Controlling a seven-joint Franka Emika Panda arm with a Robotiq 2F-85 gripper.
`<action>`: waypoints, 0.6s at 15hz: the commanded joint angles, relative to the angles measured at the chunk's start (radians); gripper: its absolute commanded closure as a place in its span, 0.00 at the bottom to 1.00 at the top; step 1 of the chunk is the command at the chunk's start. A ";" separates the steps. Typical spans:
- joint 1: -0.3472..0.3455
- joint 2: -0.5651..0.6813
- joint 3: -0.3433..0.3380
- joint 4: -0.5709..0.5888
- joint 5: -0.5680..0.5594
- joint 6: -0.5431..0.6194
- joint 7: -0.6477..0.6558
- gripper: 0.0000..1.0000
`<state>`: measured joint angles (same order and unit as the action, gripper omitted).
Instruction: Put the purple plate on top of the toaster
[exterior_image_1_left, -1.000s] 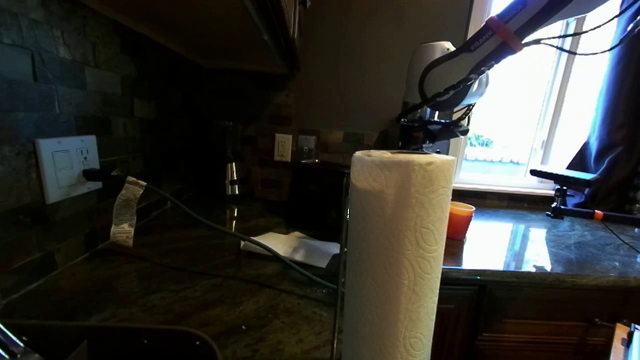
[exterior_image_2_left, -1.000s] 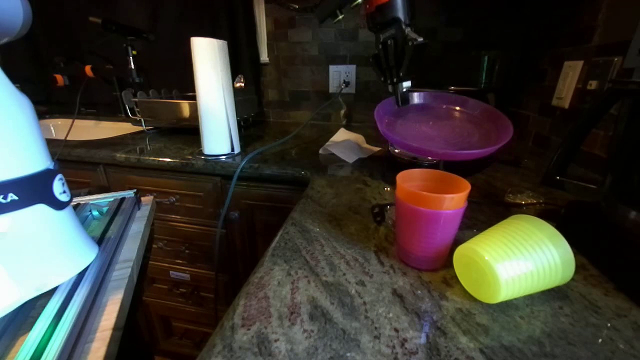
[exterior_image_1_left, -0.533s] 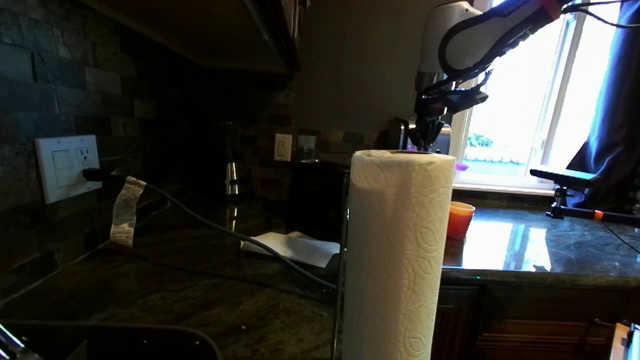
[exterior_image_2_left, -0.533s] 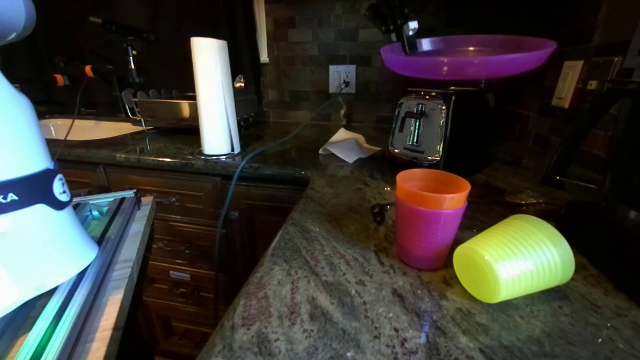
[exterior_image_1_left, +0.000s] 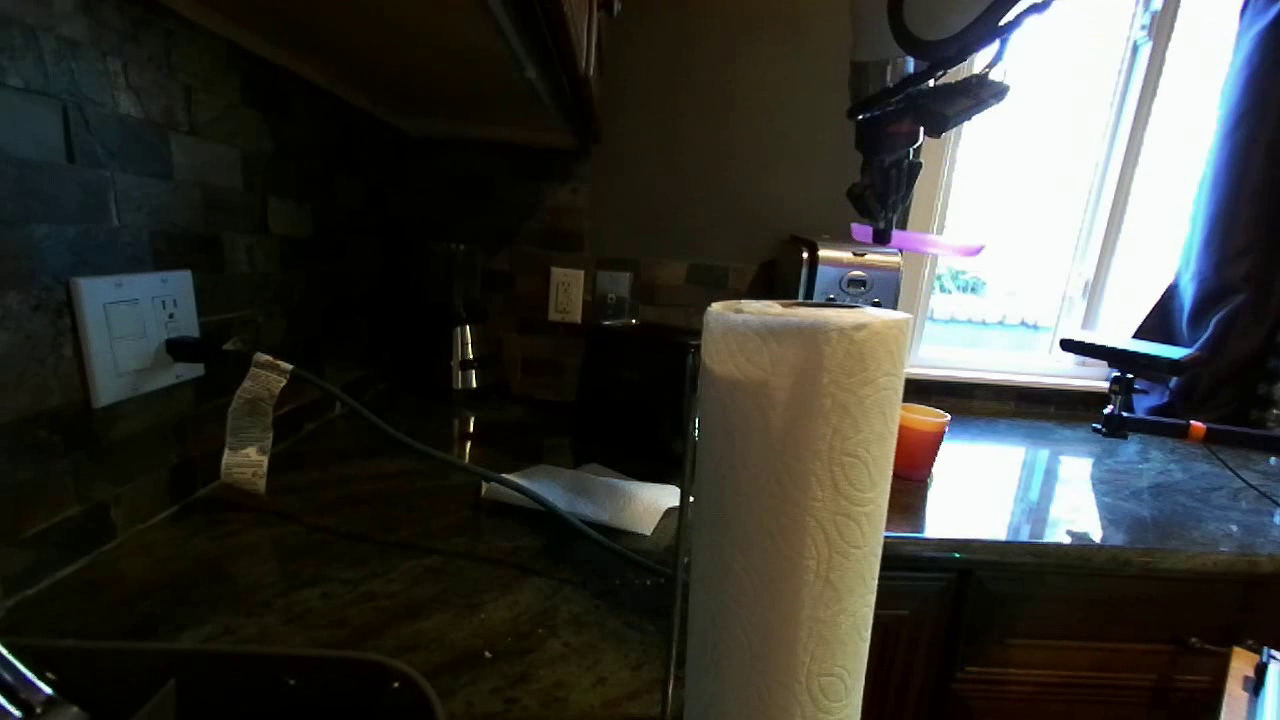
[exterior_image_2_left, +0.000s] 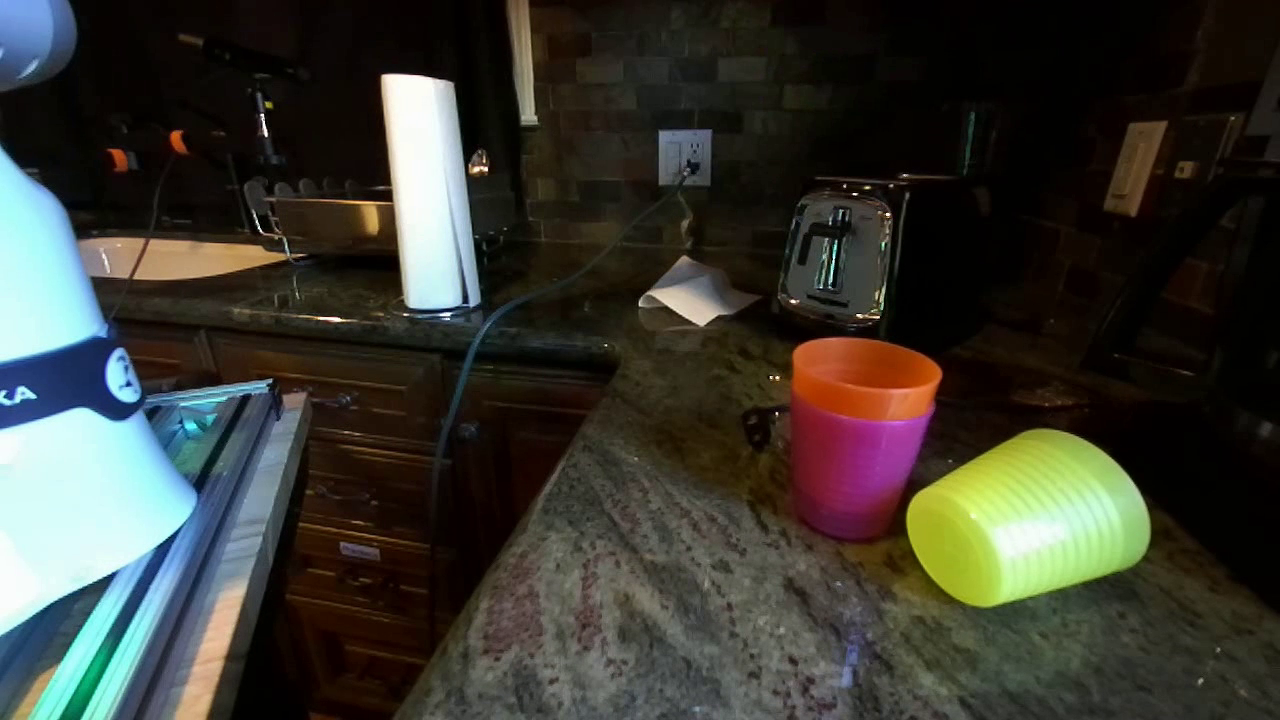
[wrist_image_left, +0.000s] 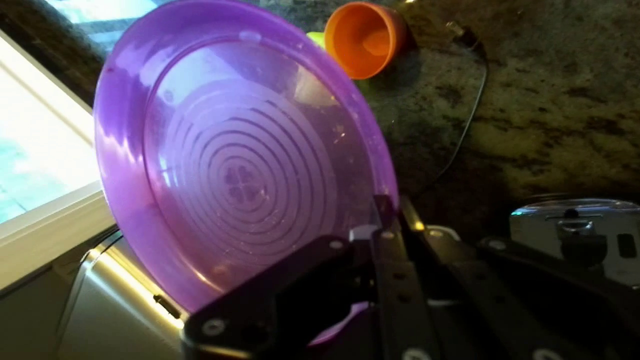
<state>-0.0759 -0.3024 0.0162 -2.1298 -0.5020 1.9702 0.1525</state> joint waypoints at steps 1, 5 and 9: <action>-0.024 0.087 -0.017 0.151 -0.038 -0.016 -0.033 0.99; -0.019 0.068 -0.021 0.136 -0.019 -0.013 -0.026 0.96; -0.018 0.087 -0.022 0.145 -0.020 -0.013 -0.026 0.96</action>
<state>-0.0997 -0.2165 -0.0011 -1.9882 -0.5215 1.9611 0.1268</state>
